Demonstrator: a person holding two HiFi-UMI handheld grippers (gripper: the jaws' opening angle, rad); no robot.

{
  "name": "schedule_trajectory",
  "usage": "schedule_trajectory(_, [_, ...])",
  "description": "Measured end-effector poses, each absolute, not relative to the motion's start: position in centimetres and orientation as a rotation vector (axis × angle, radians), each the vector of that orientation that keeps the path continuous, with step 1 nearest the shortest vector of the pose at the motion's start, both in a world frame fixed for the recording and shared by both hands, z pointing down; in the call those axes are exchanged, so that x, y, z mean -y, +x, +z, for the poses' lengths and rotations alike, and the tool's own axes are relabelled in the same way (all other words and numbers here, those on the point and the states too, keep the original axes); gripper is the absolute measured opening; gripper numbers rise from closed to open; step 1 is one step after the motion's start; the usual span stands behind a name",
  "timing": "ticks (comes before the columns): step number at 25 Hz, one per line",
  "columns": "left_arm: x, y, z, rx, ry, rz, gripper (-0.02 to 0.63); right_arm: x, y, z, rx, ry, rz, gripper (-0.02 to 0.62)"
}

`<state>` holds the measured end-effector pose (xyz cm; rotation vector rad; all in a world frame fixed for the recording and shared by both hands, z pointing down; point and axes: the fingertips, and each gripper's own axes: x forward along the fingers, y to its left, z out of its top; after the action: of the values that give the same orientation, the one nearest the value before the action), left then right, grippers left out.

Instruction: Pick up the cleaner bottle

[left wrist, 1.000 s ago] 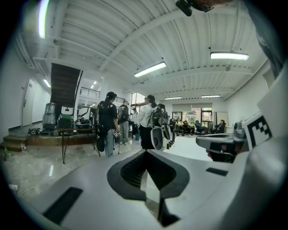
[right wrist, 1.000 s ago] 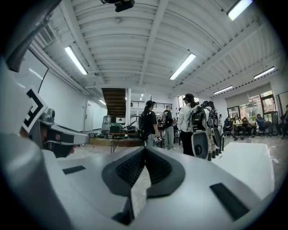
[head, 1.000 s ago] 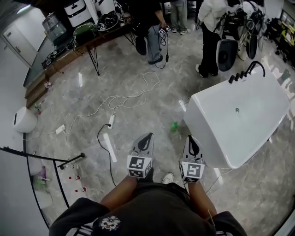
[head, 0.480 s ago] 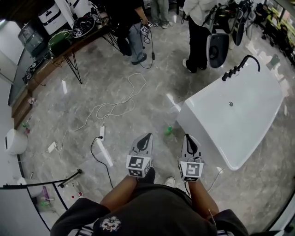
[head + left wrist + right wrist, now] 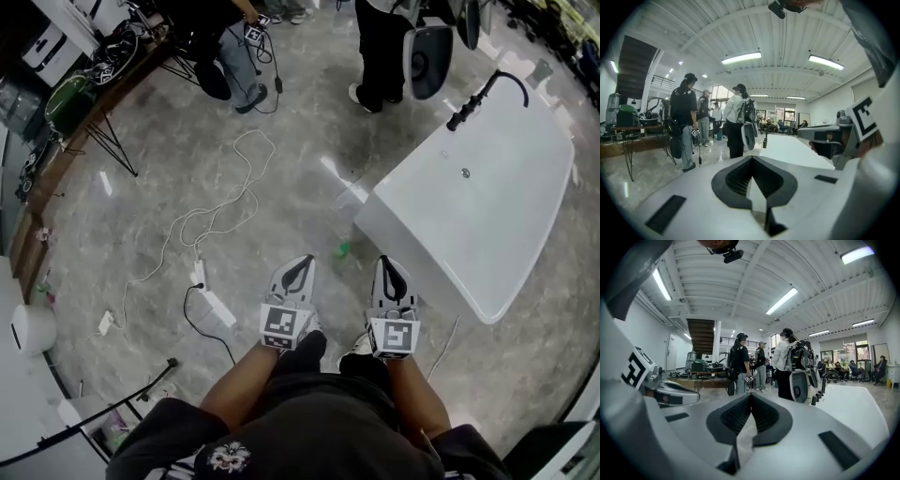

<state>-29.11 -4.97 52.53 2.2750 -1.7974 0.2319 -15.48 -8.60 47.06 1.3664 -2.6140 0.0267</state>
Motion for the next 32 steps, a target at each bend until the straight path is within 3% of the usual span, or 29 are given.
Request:
schedule_trajectory(8, [8.2, -26.4, 62.6, 1.783, 2.284, 0.242, 0.005, 11.4, -13.1, 55.7, 2.612, 1.389, 0.096, 0.015])
schedule_trajectory(25, [14.3, -20.7, 102.6, 1.811, 2.362, 0.264, 0.014, 13.8, -8.1, 93.3, 2.652, 1.391, 0.274, 0.015])
schedule_trajectory(27, [14.6, -20.2, 107.0, 1.817, 2.378, 0.277, 0.133, 13.2, -8.3, 97.3, 2.662, 1.375, 0.295, 0.017])
schedule_trajectory(32, [15.0, -19.1, 117.4, 1.763, 2.349, 0.330, 0.296, 12.7, -8.0, 104.5, 2.682, 1.325, 0.306, 0.015])
